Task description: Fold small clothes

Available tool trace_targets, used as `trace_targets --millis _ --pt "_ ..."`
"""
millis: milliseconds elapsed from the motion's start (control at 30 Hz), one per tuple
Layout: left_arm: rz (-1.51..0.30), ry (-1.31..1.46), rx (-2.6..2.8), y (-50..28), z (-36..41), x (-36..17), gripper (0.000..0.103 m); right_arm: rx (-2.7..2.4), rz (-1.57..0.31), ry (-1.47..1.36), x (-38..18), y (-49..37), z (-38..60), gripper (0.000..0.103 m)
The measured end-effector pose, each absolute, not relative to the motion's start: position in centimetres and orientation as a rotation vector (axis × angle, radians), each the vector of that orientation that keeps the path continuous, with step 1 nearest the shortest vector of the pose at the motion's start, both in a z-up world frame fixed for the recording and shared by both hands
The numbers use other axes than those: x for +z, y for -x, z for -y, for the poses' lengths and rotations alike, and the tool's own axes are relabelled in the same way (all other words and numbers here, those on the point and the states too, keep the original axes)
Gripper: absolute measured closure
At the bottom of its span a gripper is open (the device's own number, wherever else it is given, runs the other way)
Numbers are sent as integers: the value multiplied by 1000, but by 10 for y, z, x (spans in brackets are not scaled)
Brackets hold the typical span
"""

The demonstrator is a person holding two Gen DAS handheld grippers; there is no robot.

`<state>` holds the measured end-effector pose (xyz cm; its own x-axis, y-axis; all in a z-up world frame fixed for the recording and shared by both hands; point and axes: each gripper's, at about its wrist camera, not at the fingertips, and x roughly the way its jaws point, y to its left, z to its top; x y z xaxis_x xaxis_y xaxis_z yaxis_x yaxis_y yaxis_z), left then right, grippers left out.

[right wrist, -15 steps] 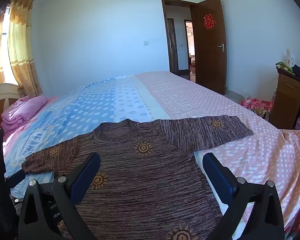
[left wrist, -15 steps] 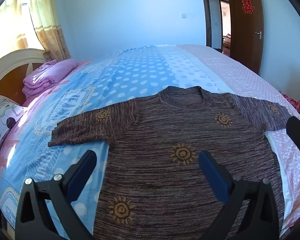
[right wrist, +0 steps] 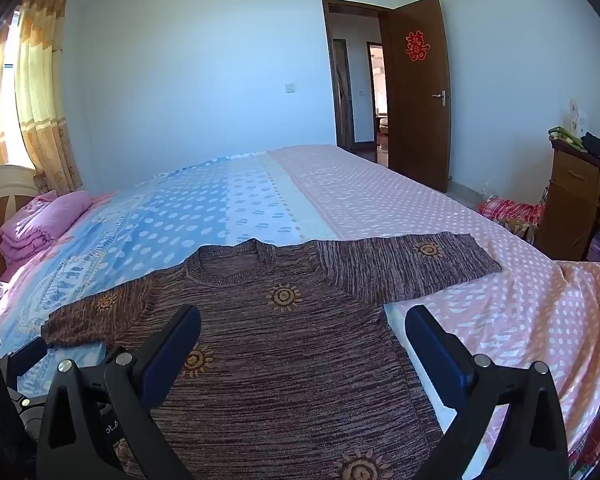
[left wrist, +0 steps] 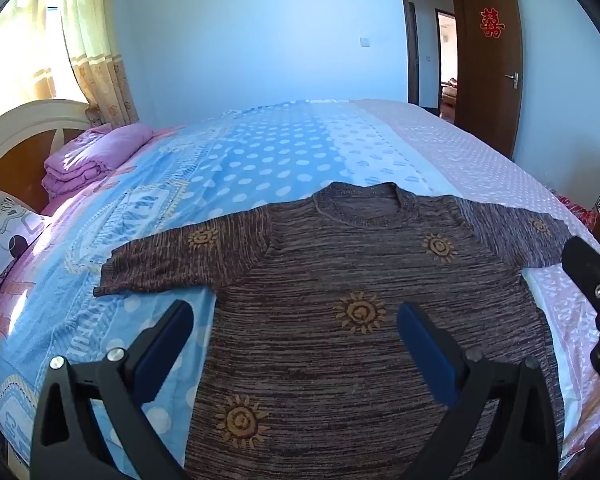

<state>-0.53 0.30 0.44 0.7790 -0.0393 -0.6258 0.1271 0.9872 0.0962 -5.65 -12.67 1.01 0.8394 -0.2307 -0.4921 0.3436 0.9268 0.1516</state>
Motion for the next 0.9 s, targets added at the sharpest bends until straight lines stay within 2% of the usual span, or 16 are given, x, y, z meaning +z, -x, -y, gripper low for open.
trace_targets --millis 900 --pt "-678 -132 -82 7 -8 3 0 -303 -499 -248 8 58 128 1"
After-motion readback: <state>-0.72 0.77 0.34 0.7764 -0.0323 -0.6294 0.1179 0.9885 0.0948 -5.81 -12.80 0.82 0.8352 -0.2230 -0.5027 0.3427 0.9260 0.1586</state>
